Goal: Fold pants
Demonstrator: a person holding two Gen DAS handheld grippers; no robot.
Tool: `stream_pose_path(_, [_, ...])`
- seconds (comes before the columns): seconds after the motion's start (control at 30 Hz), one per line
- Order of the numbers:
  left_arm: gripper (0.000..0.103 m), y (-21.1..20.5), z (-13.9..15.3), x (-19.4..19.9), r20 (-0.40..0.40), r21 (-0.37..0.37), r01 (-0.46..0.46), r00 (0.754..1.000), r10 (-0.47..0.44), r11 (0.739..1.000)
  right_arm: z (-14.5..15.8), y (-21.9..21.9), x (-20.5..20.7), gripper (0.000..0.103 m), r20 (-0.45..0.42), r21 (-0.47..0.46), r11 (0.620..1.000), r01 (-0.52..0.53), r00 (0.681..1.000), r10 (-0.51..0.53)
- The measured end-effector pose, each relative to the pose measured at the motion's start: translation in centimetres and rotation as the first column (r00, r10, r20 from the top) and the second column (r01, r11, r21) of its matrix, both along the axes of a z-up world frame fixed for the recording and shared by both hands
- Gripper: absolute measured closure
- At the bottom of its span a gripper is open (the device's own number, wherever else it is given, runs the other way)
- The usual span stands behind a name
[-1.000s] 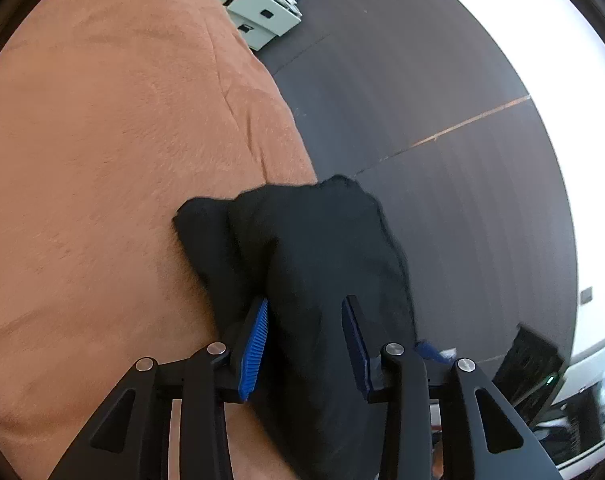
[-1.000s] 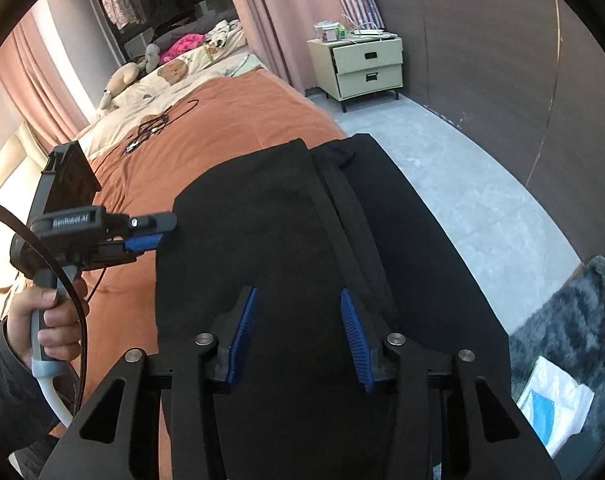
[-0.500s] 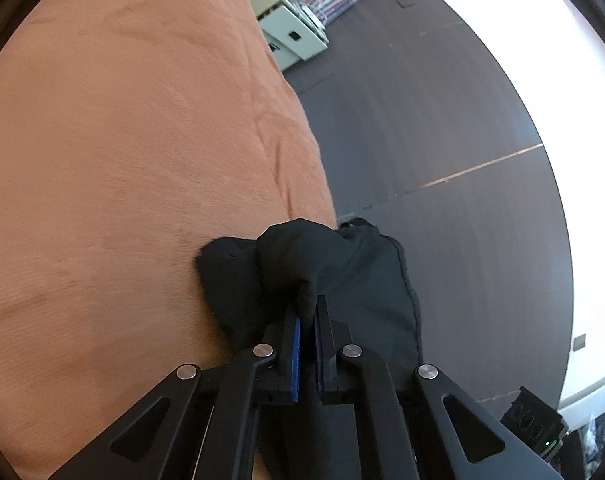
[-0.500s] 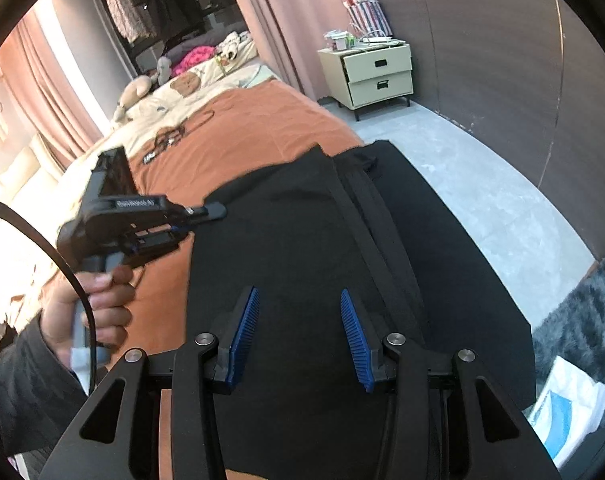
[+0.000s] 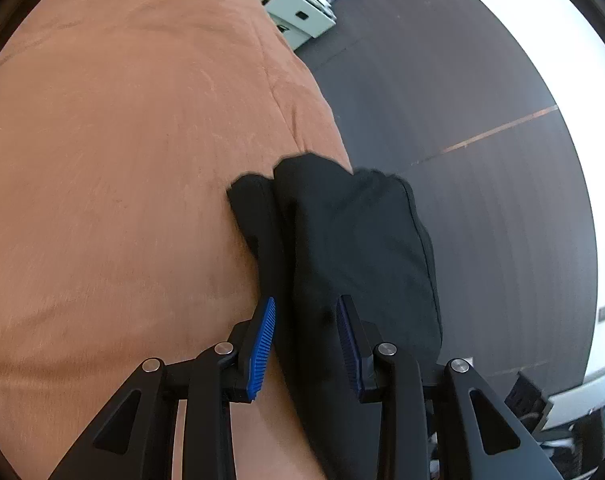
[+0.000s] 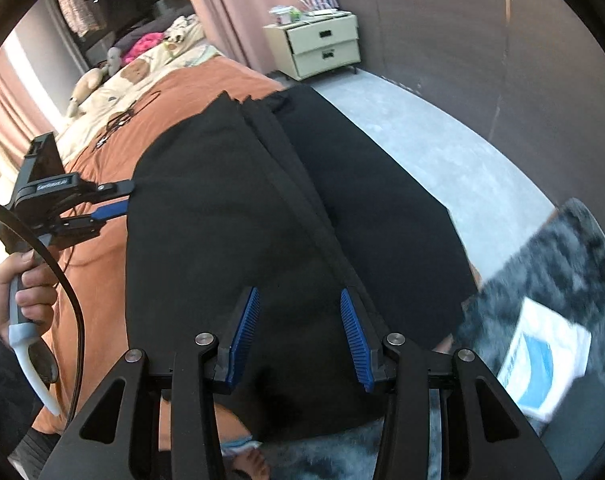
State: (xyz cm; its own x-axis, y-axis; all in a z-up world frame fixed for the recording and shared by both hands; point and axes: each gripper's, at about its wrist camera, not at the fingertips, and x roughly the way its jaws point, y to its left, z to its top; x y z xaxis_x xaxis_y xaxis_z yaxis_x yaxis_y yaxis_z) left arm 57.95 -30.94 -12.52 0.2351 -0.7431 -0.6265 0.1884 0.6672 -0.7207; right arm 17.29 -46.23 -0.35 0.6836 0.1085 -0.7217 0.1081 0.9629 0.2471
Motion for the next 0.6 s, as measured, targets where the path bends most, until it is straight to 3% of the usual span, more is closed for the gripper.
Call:
stream_pose_path(0.17, [0.068, 0.4, 1.9, -2.5, 0.037, 0.029, 0.038, 0.999, -0.039, 0.999, 2.4, 0.5, -1.5, 0.063, 0.029, 0.005, 1.000, 0.014, 0.999, -0.014])
stream_pose_path(0.3, [0.048, 0.9, 4.1, -4.2, 0.086, 0.057, 0.052, 0.995, -0.056, 0.997, 3.3, 2.1, -3.1, 0.062, 0.053, 0.007, 1.000, 0.018, 0.998, -0.019])
stream_pose_path(0.33, [0.047, 1.0, 4.6, -4.6, 0.099, 0.064, 0.053, 0.993, -0.060, 0.997, 3.5, 2.3, -3.4, 0.062, 0.058, 0.006, 1.000, 0.020, 0.998, -0.020])
stream_pose_path(0.43, [0.044, 1.9, 6.5, -6.3, 0.143, 0.079, 0.060, 0.987, -0.071, 0.995, 4.0, 3.5, -3.6, 0.054, 0.077, 0.000, 1.000, 0.021, 0.997, -0.021])
stream_pose_path(0.5, [0.034, 2.5, 7.8, -7.3, 0.169, 0.084, 0.060, 0.983, -0.074, 0.995, 4.4, 4.1, -4.8, 0.040, 0.093, -0.013, 1.000, 0.028, 0.995, -0.026])
stream_pose_path(0.6, [0.018, 3.3, 9.6, -8.9, 0.220, 0.113, 0.045, 0.973, -0.069, 0.993, 4.6, 5.2, -6.4, 0.030, 0.111, -0.041, 0.998, 0.048, 0.993, -0.043])
